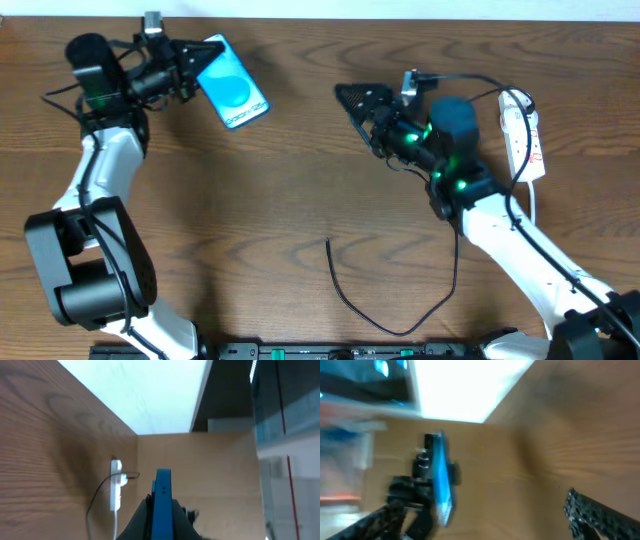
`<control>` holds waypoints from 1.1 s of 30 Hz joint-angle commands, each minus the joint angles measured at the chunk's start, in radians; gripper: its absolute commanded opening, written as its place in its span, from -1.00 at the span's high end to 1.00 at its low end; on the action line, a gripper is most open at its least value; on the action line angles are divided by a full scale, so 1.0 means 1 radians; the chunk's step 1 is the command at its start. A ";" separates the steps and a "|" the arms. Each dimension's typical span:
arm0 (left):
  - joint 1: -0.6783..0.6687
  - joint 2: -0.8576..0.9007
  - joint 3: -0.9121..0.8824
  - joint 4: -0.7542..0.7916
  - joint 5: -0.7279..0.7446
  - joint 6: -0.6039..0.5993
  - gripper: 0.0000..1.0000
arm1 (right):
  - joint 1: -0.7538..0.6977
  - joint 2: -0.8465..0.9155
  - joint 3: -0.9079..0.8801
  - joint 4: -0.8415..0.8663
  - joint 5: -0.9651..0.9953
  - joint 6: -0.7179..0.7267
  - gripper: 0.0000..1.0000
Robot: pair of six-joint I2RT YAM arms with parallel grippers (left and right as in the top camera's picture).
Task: Plug charger to phone and switch on socket
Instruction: 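Move the phone to the upper left with the left gripper, releasing right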
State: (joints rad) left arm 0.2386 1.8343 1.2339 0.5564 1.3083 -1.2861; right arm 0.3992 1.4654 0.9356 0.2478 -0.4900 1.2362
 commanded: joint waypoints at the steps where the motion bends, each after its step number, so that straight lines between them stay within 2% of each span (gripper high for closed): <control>1: 0.037 -0.028 0.009 0.010 0.147 0.104 0.85 | 0.015 -0.005 0.174 -0.264 0.013 -0.319 -0.99; 6: 0.067 -0.028 0.009 0.010 0.209 0.199 0.86 | 0.048 -0.005 0.348 -0.703 0.162 -0.527 -0.99; 10: 0.079 -0.028 0.009 0.010 0.211 0.213 0.85 | 0.089 -0.005 0.369 -0.906 0.229 -0.585 -0.98; 14: 0.079 -0.028 0.009 0.010 0.211 0.213 0.85 | 0.134 -0.003 0.357 -1.041 0.313 -0.587 -0.98; 23: 0.079 -0.028 0.009 0.010 0.219 0.213 0.85 | 0.206 -0.003 0.318 -1.075 0.328 -0.587 -0.99; 27: 0.079 -0.028 0.009 0.010 0.219 0.214 0.85 | 0.262 0.010 0.255 -1.059 0.403 -0.583 -0.99; 33: 0.079 -0.028 0.009 0.010 0.218 0.220 0.85 | 0.343 0.056 0.166 -1.015 0.408 -0.504 -0.99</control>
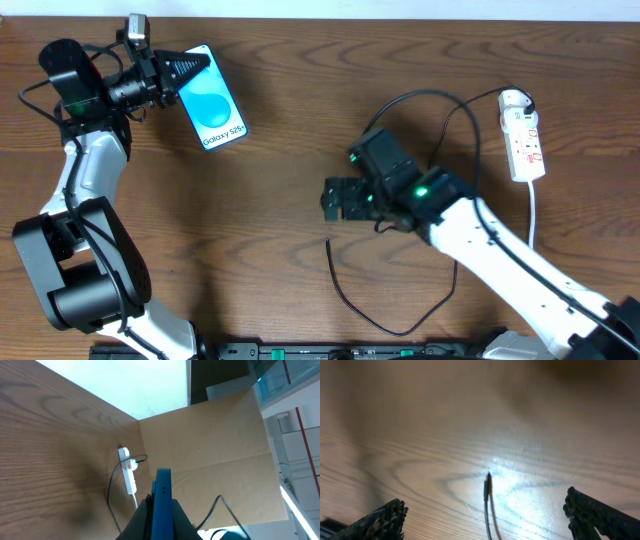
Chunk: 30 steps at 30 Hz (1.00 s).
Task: Plug charger to phone and switch on socket
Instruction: 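Move the phone to the upper left with the left gripper, releasing right, then lower the right gripper over the black cable's USB-C plug end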
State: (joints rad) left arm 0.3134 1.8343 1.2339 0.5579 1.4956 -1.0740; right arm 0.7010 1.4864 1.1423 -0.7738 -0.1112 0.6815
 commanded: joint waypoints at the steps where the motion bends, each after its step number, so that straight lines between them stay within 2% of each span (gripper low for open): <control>1: 0.004 -0.028 0.009 0.009 0.031 0.008 0.85 | 0.056 0.042 -0.048 0.006 0.029 0.058 -0.98; 14: 0.004 -0.028 0.009 0.009 0.030 0.035 0.86 | 0.216 0.178 -0.064 0.012 0.079 0.075 -0.99; 22: 0.004 -0.028 0.009 0.008 0.031 0.034 0.85 | 0.223 0.267 -0.063 0.024 0.067 0.118 -0.97; 30: 0.004 -0.028 0.009 0.008 0.031 0.035 0.85 | 0.224 0.272 -0.064 0.019 0.079 0.135 -0.82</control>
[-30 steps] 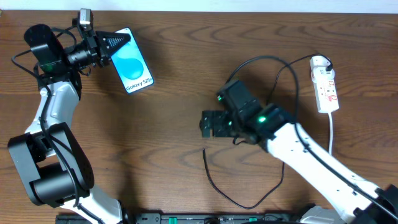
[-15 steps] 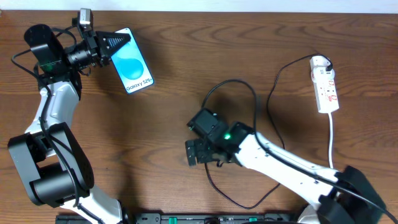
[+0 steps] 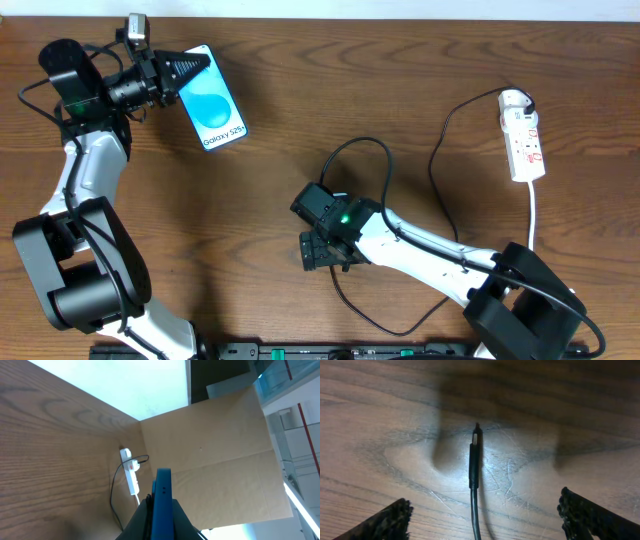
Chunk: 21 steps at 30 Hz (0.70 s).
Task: Plug charger to phone and switch on socket
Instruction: 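Lower the right gripper over the black cable's USB-C plug end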
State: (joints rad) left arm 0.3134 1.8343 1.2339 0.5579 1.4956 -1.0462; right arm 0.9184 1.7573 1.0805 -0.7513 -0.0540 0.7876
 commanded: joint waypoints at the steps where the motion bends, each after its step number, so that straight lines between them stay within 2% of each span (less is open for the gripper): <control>1: 0.004 -0.028 0.009 0.008 0.031 0.007 0.85 | 0.006 0.012 -0.002 -0.003 0.021 0.040 -0.80; 21: 0.004 -0.028 0.009 0.009 0.030 0.007 0.85 | -0.006 0.064 -0.001 -0.010 -0.005 0.050 -0.73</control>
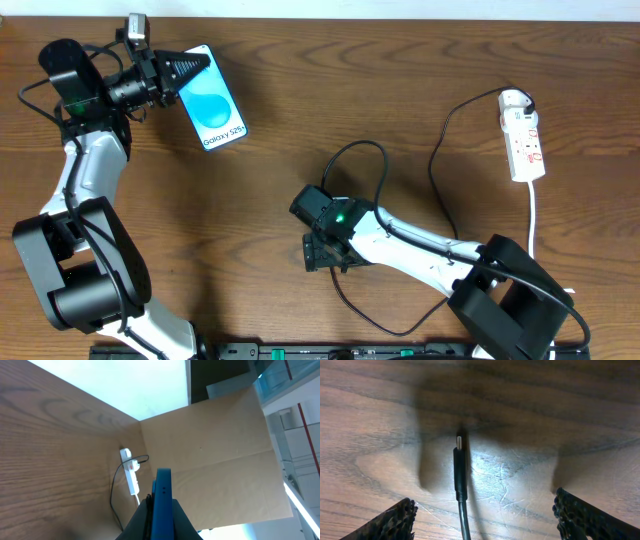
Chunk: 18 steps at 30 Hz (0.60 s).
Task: Plug charger to phone and switch on socket
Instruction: 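Lower the right gripper over the black cable's USB-C plug end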
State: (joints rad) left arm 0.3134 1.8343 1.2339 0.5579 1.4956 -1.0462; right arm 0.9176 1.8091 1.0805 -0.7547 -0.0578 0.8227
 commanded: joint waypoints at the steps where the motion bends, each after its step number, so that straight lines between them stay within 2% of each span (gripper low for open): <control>1: 0.004 -0.028 0.009 0.009 0.031 0.007 0.85 | -0.006 0.012 -0.001 -0.009 -0.001 0.014 -0.73; 9: 0.004 -0.028 0.009 0.009 0.031 0.007 0.85 | -0.007 0.012 0.011 -0.043 -0.002 0.014 -0.72; 18: 0.005 -0.028 0.009 0.009 0.030 0.007 0.85 | -0.004 0.026 0.011 -0.058 -0.001 0.014 -0.60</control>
State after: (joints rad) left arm 0.3134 1.8343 1.2339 0.5579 1.4956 -1.0458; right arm 0.9176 1.8191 1.0805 -0.8127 -0.0597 0.8230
